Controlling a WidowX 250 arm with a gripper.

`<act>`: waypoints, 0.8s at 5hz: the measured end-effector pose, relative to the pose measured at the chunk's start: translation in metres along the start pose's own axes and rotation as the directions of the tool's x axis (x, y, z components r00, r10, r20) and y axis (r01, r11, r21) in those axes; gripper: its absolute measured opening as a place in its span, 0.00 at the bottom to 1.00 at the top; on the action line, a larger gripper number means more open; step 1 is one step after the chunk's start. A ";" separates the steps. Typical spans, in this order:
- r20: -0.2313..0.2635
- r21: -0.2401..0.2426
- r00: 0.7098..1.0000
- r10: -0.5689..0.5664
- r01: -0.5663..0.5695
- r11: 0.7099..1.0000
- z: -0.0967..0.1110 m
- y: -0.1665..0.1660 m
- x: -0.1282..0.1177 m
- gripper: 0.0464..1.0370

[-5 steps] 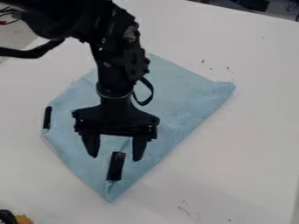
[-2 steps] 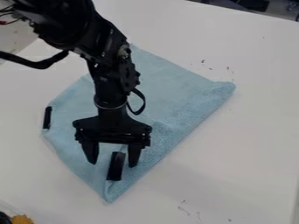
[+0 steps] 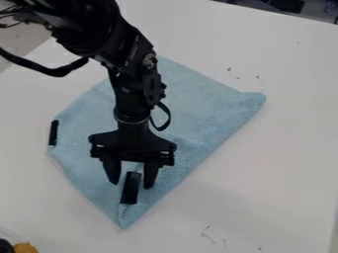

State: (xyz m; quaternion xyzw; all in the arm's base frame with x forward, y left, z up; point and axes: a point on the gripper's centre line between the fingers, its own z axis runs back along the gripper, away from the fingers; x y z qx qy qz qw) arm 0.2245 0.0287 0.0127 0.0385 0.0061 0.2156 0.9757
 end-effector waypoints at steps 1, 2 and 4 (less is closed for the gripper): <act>0.004 0.007 1.000 0.006 -0.006 1.000 0.000 0.000 0.000 0.31; -0.002 0.013 1.000 0.017 -0.017 1.000 -0.003 0.000 0.000 0.19; 0.004 -0.003 0.999 0.040 -0.040 0.999 -0.005 -0.003 0.002 0.76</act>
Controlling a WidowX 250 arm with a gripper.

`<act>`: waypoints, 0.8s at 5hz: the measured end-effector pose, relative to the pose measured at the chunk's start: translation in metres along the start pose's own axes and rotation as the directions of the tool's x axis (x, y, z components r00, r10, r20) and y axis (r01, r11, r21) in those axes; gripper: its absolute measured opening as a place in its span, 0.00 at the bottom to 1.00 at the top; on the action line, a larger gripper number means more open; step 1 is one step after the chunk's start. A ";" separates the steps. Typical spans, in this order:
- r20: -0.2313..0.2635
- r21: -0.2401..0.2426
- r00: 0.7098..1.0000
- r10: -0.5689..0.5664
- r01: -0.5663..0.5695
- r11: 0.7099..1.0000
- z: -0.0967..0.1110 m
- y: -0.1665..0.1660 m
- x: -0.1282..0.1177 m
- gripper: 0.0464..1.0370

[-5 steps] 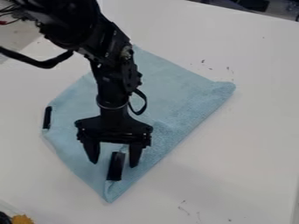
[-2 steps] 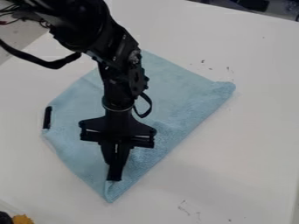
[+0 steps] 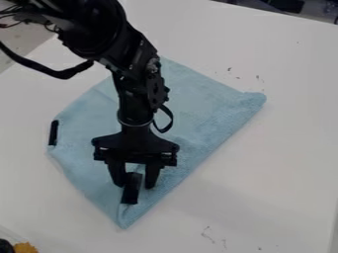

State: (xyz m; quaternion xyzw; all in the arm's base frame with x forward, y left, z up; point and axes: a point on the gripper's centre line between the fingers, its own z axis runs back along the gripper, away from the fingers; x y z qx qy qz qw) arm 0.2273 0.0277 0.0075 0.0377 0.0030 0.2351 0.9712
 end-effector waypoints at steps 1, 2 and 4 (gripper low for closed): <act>-0.009 0.005 1.000 -0.004 0.004 1.000 0.000 -0.001 0.001 0.96; -0.007 0.003 1.000 0.003 -0.003 1.000 0.000 -0.001 0.002 0.91; 0.009 -0.018 1.000 -0.022 0.022 1.000 -0.003 -0.005 0.005 0.33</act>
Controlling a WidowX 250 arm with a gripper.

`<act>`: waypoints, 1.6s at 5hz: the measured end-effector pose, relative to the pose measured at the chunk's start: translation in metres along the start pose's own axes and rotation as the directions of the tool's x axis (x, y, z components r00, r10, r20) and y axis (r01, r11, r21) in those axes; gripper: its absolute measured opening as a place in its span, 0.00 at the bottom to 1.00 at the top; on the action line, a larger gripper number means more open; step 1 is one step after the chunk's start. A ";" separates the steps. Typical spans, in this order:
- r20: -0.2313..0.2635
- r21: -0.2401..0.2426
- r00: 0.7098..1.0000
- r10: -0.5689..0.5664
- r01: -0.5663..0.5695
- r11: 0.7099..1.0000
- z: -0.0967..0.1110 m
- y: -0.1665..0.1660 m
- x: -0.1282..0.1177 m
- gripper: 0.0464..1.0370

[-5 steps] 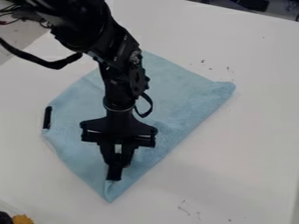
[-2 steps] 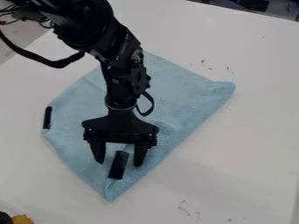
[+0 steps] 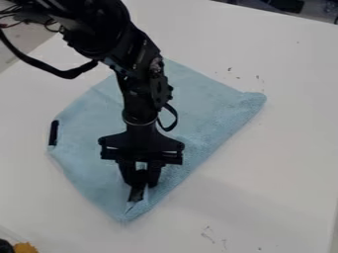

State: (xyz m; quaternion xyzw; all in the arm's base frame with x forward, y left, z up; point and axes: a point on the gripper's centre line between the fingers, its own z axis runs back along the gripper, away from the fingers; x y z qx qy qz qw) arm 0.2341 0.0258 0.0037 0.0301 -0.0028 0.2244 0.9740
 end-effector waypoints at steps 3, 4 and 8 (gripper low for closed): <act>0.036 0.082 0.999 -0.010 0.007 0.997 0.033 0.011 0.004 0.04; 0.116 0.151 0.993 -0.017 -0.001 0.989 0.062 0.006 -0.002 0.04; 0.311 0.094 0.931 -0.190 0.168 0.981 0.035 -0.084 -0.062 0.07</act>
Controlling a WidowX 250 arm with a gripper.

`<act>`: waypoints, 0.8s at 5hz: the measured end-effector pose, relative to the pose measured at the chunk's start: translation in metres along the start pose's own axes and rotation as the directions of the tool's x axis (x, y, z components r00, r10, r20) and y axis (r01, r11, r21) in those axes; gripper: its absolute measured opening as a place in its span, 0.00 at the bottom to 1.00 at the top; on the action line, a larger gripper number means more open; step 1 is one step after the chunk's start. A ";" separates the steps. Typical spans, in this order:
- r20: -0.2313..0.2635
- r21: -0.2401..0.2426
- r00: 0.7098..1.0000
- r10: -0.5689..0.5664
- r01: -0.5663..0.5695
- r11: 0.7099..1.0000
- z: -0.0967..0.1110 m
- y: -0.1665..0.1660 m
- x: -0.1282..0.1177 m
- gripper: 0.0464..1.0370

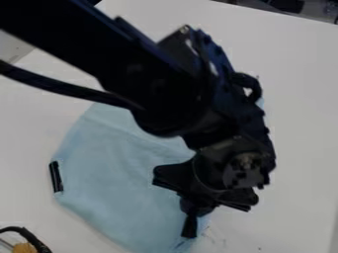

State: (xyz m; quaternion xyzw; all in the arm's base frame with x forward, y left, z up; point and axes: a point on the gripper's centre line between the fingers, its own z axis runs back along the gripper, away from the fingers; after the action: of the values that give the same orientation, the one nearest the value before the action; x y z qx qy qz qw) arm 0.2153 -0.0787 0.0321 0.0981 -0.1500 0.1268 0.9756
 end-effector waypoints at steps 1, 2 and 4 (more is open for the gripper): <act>0.012 -0.003 1.000 -0.005 0.005 1.000 0.000 -0.007 0.001 0.27; -0.008 0.002 1.000 0.004 -0.004 1.000 0.005 -0.012 0.001 0.56; -0.088 -0.033 0.996 0.024 -0.027 0.999 0.018 -0.025 -0.004 0.98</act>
State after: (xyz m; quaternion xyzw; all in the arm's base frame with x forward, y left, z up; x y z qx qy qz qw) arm 0.2136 -0.1079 0.0438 0.0737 -0.1106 0.1411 0.9810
